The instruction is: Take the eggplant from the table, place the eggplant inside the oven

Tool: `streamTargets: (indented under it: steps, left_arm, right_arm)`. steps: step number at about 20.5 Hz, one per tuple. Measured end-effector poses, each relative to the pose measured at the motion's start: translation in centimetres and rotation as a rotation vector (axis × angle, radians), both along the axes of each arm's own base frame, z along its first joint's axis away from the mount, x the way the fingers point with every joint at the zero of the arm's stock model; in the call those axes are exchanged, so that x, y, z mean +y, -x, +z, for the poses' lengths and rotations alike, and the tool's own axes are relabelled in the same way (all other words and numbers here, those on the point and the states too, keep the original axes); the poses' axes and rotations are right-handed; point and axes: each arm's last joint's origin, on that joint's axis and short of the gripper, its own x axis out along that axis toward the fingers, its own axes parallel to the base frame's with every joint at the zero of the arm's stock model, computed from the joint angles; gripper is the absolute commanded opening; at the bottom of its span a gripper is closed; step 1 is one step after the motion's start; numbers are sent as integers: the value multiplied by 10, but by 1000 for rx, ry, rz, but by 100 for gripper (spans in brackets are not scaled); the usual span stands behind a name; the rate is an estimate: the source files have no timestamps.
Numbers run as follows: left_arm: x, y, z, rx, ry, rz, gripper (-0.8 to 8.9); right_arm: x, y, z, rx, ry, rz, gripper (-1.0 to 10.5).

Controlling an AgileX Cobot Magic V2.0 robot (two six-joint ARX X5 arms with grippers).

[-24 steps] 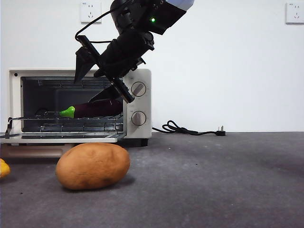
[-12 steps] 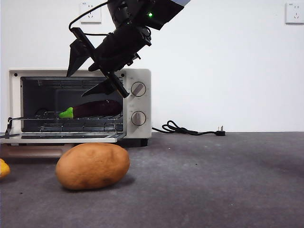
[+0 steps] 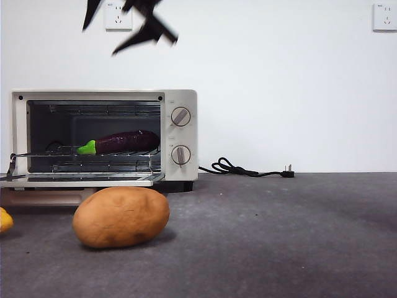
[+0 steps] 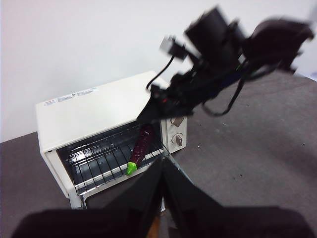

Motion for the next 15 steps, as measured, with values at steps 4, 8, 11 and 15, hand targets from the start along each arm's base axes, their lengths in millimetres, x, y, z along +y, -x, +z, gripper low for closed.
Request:
streamTargets:
  steps: [4,8,11,15]
  left_arm:
    - [0,0,0,0,0,0,-5]
    - [0,0,0,0,0,0,-5]
    - [0,0,0,0,0,0,-5]
    - [0,0,0,0,0,0,-5]
  right_arm:
    - [-19,18,34,-118,110,19,288]
    - [-39,35,60,-207,208,16,288]
    - [-54,49,75,-256,271,3,288]
    - [-69,63,99,-360,246,-25,284]
